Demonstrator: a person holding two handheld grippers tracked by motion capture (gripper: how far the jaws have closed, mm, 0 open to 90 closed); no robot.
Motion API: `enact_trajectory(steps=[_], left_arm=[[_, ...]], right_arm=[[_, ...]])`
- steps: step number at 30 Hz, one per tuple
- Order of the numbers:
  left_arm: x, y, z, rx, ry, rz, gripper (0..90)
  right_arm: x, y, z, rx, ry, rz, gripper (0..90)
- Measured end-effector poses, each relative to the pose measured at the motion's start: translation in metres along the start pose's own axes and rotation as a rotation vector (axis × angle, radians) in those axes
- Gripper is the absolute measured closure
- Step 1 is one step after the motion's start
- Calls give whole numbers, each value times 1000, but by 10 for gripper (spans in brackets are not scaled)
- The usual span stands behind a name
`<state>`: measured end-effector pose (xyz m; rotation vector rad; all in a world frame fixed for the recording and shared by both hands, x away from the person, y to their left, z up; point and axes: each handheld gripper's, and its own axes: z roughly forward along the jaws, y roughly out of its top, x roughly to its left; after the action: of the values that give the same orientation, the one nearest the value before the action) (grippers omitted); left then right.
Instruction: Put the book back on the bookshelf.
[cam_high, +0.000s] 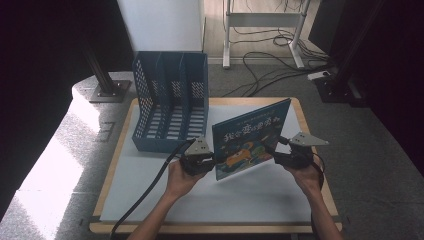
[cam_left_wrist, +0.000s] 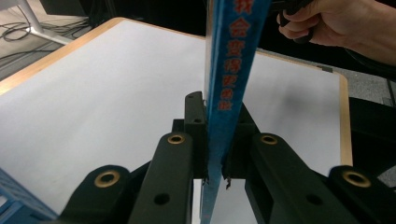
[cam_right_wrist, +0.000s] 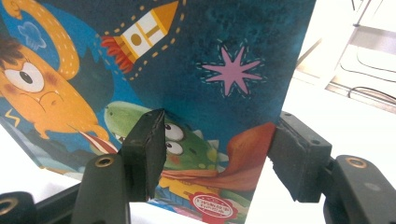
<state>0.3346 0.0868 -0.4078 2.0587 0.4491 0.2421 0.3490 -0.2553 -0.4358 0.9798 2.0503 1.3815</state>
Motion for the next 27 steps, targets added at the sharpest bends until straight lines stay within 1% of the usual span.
enact_trajectory(steps=[2, 7, 8, 9, 10, 13, 20, 22, 27], left_arm=[[2, 1, -4, 0, -1, -6, 830], [5, 6, -18, -5, 17, -8, 830], [6, 7, -20, -8, 20, -12, 831], [8, 9, -26, -10, 25, -17, 831], [8, 9, -26, -10, 25, -17, 831], [11, 12, -36, -14, 39, -18, 830], [20, 18, -59, -24, 79, -20, 831], [23, 20, -65, -27, 89, -28, 832], [30, 22, -79, -29, 113, -26, 832]], right_arm=[[1, 4, 2, -5, 9, 0, 390], [5, 15, 7, -15, 22, -10, 393], [7, 21, 10, -22, 26, -12, 393], [8, 24, 11, -25, 31, -15, 394], [8, 24, 11, -25, 31, -15, 394], [11, 34, 16, -35, 43, -22, 395], [19, 54, 31, -51, 71, -25, 395], [21, 60, 36, -56, 78, -26, 396], [26, 74, 49, -65, 98, -30, 395]])
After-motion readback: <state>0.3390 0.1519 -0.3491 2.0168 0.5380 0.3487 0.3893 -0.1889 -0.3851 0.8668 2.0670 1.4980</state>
